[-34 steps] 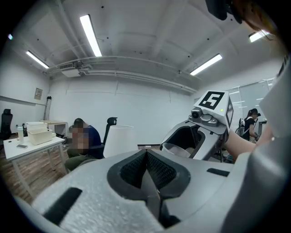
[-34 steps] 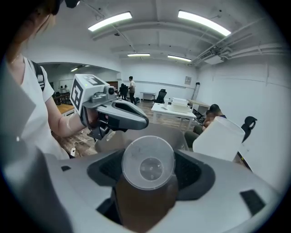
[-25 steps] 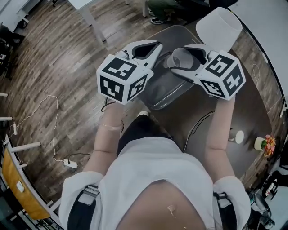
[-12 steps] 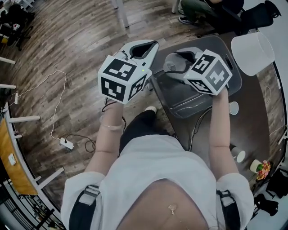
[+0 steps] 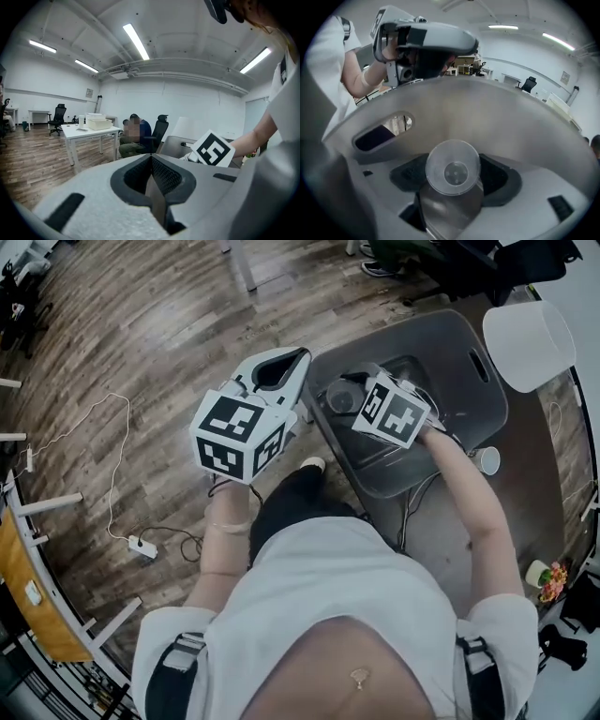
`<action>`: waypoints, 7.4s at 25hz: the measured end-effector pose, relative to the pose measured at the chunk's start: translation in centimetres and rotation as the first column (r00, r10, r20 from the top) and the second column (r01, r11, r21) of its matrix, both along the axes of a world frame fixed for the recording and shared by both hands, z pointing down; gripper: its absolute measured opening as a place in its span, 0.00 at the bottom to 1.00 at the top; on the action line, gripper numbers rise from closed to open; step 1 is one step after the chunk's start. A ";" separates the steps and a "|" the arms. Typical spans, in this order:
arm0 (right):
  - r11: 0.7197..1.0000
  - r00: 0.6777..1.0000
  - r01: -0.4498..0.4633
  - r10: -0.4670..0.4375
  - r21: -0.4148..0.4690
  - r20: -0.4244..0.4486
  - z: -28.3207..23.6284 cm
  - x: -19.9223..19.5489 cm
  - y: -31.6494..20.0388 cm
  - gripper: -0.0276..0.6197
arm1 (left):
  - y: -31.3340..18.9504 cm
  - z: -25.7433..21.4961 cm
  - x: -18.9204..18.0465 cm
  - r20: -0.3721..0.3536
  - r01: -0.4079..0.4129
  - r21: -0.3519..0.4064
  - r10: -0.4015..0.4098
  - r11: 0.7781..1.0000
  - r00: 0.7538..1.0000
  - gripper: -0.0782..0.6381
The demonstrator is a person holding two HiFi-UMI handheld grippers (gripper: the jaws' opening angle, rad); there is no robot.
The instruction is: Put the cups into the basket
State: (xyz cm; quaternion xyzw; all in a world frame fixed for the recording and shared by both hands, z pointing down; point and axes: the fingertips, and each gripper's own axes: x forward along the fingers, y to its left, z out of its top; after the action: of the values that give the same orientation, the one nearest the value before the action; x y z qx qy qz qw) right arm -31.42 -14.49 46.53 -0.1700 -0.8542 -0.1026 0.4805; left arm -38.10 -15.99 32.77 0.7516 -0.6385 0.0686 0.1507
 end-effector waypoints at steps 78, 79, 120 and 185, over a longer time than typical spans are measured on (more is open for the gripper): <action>0.729 0.590 -0.684 0.573 -0.024 0.569 -17.3 5.2 -9.8 0.06 | -5.5 -4.5 9.1 -0.019 -0.273 0.109 0.277 0.956 0.961 0.12; 0.717 0.579 -0.697 0.570 -0.008 0.583 -18.0 6.1 -9.7 0.06 | -5.7 -4.8 10.0 -0.017 -0.291 0.116 0.295 0.950 0.955 0.12; -0.025 -0.171 -0.973 0.744 -0.229 0.646 -15.1 49.2 5.3 0.06 | 4.9 -1.4 51.0 -0.083 -0.692 0.187 0.713 0.698 0.697 0.12; 0.118 0.016 -0.962 0.924 -0.245 0.381 -1.7 44.2 -10.7 0.59 | -4.8 11.8 46.3 -0.203 -0.520 -0.152 0.489 0.840 0.849 0.12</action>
State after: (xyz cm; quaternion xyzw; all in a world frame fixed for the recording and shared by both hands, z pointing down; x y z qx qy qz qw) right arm 12.76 -25.20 44.81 0.4885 -0.8265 0.1713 0.2211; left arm 8.24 -20.78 44.53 0.8771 -0.3935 0.1113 0.2519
